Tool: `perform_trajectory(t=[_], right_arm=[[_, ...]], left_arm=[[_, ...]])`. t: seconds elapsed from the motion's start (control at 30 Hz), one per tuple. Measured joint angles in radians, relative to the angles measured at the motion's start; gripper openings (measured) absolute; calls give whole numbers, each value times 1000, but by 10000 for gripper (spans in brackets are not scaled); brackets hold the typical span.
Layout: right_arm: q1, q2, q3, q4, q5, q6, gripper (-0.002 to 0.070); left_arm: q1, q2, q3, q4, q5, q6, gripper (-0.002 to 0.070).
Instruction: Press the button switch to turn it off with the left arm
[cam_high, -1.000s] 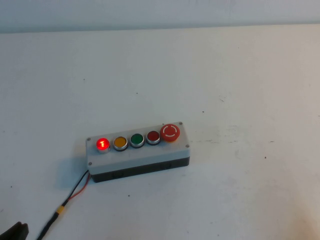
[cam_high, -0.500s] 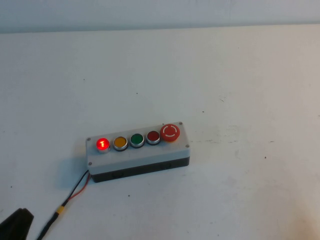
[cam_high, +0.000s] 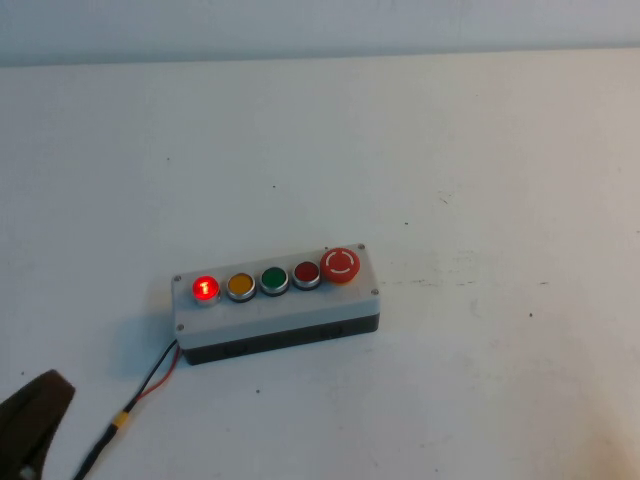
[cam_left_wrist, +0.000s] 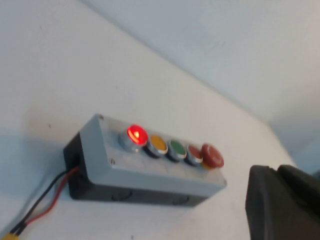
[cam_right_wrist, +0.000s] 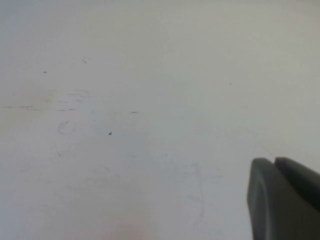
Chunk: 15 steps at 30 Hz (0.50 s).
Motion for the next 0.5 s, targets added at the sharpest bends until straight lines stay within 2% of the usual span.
perform_trajectory(t=[0.3,0.5], right_arm=[[0,0,0,0,0,0,-16],[0,0,0,0,0,0,-16]], left_arm=[[0,514,-464,355,500,0,-2],[0,844,-723,446,676,69,-2]])
